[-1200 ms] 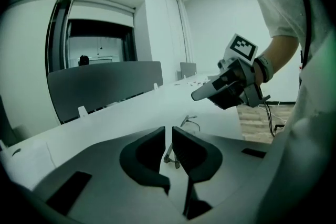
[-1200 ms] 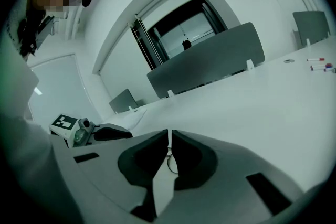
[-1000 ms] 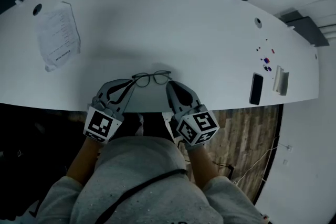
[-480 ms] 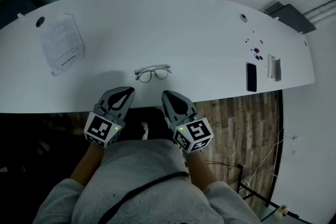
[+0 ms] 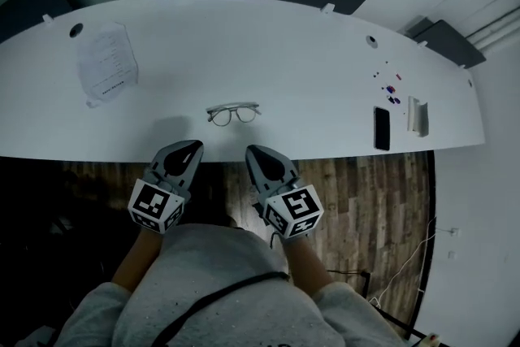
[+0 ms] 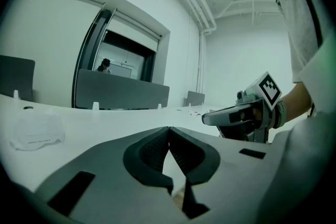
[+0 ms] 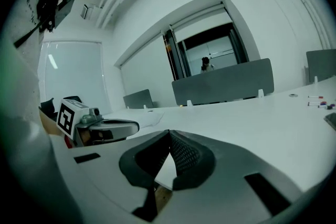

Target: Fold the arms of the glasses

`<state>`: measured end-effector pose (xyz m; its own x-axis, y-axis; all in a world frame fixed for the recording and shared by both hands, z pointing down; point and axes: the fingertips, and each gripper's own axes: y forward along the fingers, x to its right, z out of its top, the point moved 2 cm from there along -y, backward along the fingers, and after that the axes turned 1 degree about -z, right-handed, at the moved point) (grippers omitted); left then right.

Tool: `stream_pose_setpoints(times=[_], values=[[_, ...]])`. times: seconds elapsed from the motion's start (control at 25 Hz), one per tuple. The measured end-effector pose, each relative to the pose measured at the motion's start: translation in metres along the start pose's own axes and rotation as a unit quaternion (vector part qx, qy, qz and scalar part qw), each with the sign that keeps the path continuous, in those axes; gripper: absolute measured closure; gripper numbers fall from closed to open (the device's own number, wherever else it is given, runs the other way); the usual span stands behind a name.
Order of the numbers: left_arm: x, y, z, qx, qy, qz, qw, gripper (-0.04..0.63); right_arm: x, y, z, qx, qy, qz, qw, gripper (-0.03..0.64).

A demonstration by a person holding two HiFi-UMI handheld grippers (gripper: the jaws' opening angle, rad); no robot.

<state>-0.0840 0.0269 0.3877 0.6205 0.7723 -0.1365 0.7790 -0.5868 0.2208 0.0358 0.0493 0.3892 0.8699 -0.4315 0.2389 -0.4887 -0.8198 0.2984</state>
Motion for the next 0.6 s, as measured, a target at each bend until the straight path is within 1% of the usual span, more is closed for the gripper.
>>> stream_pose_setpoints(times=[0.12,0.28,0.6], values=[[0.013,-0.009,0.002,0.009,-0.015,0.019,0.9997,0.58,-0.001,-0.014,0.003,-0.002,-0.012,0.014,1.0,0.598],[0.031,-0.02,-0.006,0.006,-0.022,0.035,0.9991,0.58,0.001,-0.034,-0.002,0.001,-0.015,0.014,1.0,0.598],[0.06,-0.043,-0.007,0.003,-0.016,0.041,0.999,0.58,-0.014,-0.064,-0.008,0.006,-0.013,0.023,1.0,0.598]])
